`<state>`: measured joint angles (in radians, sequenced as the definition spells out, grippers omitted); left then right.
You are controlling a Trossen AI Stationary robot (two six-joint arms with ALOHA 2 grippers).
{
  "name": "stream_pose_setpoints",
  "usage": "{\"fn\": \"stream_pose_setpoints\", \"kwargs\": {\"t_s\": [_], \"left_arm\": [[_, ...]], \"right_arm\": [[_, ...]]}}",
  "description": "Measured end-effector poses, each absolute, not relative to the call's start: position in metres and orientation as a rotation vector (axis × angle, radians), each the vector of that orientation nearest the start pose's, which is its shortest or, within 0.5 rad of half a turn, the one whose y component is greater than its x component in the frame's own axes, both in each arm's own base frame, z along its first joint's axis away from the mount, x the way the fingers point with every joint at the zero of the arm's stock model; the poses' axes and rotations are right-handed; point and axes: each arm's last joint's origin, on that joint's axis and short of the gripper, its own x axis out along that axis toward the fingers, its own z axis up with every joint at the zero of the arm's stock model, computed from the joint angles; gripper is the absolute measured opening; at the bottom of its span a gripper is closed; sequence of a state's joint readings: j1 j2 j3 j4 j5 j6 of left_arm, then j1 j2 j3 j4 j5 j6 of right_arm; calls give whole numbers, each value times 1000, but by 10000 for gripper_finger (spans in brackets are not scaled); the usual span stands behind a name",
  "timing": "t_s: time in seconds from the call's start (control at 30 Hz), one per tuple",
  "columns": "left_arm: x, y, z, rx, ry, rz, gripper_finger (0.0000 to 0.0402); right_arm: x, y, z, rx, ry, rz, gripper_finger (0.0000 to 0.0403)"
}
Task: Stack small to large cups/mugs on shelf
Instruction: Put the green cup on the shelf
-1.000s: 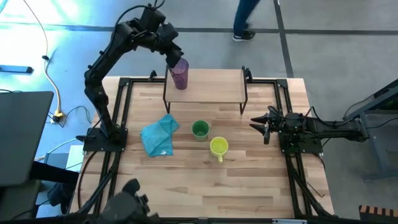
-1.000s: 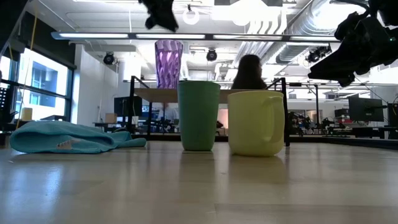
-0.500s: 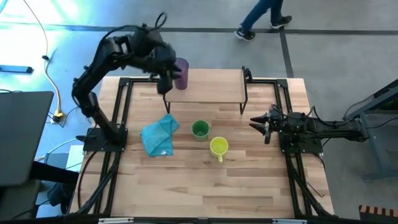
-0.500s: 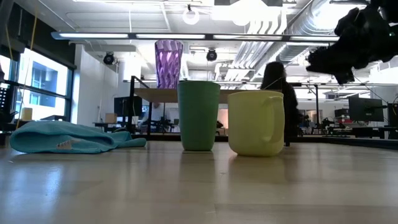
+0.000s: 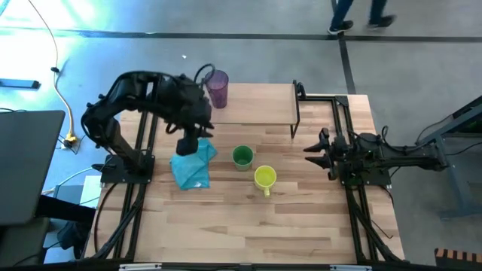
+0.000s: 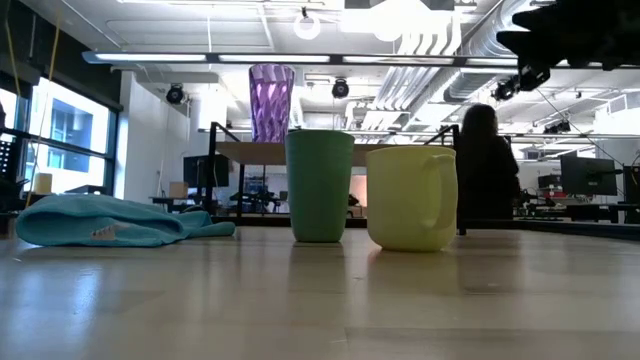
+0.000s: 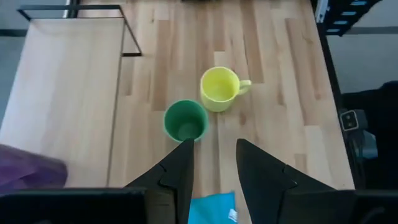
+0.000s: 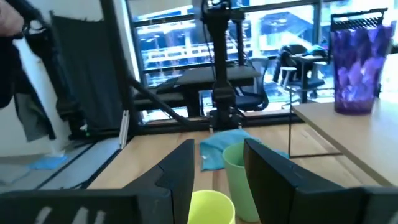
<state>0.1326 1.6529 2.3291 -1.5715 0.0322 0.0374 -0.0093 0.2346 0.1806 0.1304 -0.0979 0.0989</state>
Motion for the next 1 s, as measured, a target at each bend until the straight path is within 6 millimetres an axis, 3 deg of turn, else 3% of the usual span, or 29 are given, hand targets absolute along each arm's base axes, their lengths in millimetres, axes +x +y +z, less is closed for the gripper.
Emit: {"fn": "stream_pose_setpoints", "kwargs": {"t_s": [0.4,0.67,0.87,1.0], "left_arm": [[249,-9,495,14,876,69,108],[247,-34,495,44,866,65,108],[243,-52,496,69,850,62,108],[233,-63,498,90,828,62,108]], "right_arm": [[145,14,217,-99,-3,140,128],[190,28,256,-137,67,138,128],[235,26,292,-25,296,-40,128],[267,17,305,75,467,-146,128]]}}
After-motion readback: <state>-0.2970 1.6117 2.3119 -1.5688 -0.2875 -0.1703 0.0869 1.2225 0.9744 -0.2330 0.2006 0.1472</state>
